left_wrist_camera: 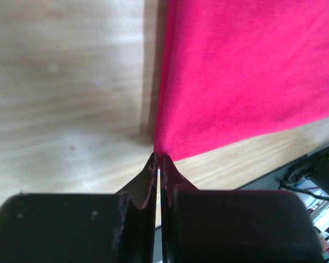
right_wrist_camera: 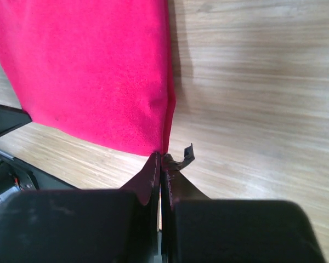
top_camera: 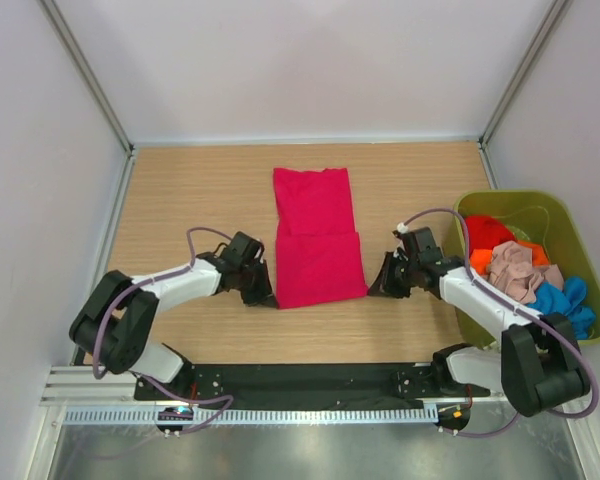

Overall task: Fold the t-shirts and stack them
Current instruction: Fold the tshirt

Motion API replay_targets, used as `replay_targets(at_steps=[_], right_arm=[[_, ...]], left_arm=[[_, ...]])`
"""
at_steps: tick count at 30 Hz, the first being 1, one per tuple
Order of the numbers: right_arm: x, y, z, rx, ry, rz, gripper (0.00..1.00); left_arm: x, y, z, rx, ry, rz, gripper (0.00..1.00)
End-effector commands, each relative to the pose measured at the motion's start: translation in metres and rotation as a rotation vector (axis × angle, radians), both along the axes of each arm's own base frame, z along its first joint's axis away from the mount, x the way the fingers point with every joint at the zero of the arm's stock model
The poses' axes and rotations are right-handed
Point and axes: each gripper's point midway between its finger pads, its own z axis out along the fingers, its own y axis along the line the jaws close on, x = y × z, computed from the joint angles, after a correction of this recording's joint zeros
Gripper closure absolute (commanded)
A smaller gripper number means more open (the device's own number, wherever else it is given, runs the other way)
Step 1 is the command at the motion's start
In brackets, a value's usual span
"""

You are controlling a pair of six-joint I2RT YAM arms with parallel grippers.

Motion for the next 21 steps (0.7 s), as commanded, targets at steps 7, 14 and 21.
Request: replay_targets(at_steps=[7, 14, 21], right_arm=[[-0.012, -0.003, 0.029, -0.038, -0.063, -0.005, 0.99], [-0.001, -0.008, 0.057, -0.070, -0.137, -0.038, 0.99], [0.038, -0.004, 0.095, -0.099, -0.236, -0.049, 0.99]], left_arm=[[-0.010, 0.004, 0.044, -0.002, -0.054, 0.065, 1.00], [0.000, 0.001, 0.059, 0.020, -0.071, 0.057, 1.00], [0.037, -0.010, 0.084, 0.033, -0.106, 0.048, 1.00]])
